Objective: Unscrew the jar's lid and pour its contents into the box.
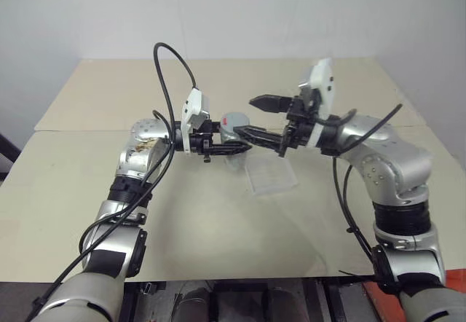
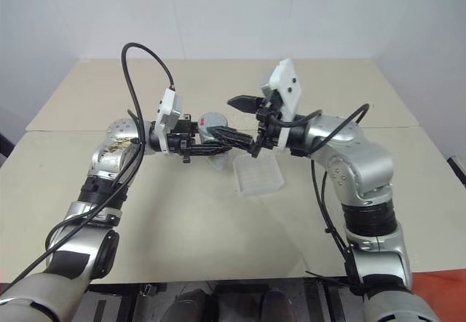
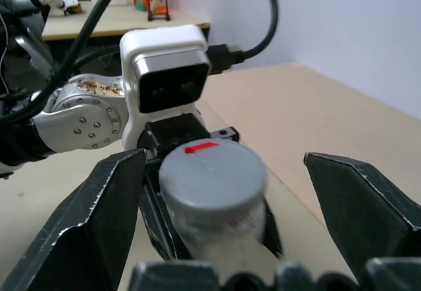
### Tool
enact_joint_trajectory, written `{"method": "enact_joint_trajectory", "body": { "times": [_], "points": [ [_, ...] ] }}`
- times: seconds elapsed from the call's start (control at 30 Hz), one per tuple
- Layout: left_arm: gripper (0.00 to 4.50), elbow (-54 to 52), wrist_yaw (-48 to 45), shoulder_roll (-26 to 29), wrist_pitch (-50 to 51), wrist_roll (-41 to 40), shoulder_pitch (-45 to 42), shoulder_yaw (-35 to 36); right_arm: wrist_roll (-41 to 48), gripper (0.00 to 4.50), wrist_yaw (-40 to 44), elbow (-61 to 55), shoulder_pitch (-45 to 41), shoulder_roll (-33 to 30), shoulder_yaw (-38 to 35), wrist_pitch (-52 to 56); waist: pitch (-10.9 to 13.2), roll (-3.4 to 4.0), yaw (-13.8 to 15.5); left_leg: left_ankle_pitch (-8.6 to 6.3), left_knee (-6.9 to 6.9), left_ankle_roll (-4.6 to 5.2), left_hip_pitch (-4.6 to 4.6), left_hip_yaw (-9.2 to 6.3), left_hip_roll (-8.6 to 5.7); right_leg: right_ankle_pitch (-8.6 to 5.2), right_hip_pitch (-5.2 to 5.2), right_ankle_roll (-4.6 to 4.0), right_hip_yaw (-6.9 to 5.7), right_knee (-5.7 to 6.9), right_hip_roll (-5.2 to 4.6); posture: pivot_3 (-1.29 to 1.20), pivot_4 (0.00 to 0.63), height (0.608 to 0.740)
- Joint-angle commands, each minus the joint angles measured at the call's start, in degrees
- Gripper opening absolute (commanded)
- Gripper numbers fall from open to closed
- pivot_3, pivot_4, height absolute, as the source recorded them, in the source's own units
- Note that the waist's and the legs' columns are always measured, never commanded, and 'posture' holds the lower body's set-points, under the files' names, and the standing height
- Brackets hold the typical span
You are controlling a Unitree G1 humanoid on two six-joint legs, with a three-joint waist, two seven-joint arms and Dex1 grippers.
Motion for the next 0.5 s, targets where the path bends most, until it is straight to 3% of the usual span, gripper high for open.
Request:
{"method": "enact_joint_trajectory", "body": {
  "times": [0.03,0.5],
  "points": [
    [2.07,-0.5,0.3,-0.3,-0.9,0.0,-1.8,0.2,-1.5,4.48,-1.2,-0.8,-2.5,0.9,0.9,-1.0,0.0,0.0,0.0,0.0,0.0,0.0,0.0,0.0,0.0,0.0,0.0,0.0,0.0,0.0,0.0,0.0,0.15,0.74],
    [2.07,-0.8,-0.1,0.0,-0.7,-0.1,-1.6,0.3,-5.1,4.48,-2.1,3.2,-4.6,2.7,2.5,-1.8,0.0,0.0,0.0,0.0,0.0,-0.01,0.0,0.0,-0.01,0.0,0.0,0.0,-0.01,0.0,0.0,0.0,0.15,0.74]
  ]
}}
